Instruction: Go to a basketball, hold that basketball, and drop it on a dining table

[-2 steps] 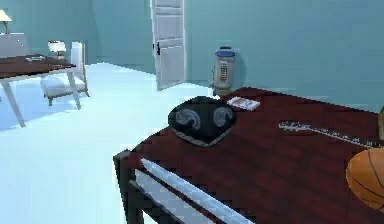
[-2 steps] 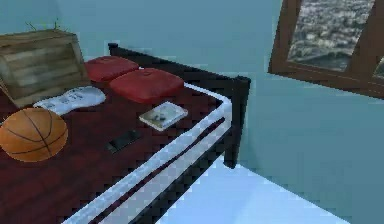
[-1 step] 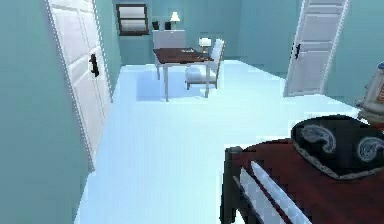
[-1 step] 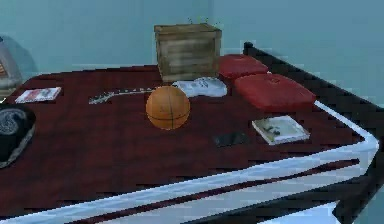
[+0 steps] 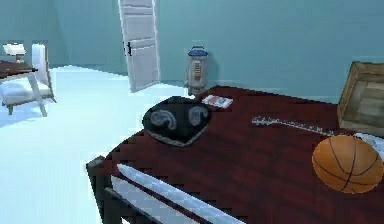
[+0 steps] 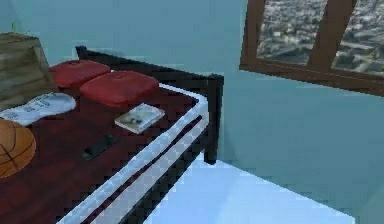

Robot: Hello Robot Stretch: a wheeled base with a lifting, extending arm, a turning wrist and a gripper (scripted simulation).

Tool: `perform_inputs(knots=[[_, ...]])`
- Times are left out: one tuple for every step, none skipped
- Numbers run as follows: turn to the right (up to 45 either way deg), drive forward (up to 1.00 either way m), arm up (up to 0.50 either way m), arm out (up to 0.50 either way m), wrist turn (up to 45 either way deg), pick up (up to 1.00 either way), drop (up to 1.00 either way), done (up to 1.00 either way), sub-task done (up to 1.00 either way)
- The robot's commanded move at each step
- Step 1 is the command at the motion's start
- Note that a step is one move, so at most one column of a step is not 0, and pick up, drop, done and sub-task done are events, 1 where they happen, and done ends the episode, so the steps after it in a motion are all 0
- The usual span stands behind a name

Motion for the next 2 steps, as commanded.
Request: perform_inputs(knots=[[30.0, 0.0, 0.0, 0.0, 0.0, 0.0, 0.0, 0.0, 0.0], [0.0, 0.25, 0.0, 0.0, 0.0, 0.0, 0.0, 0.0, 0.0]])
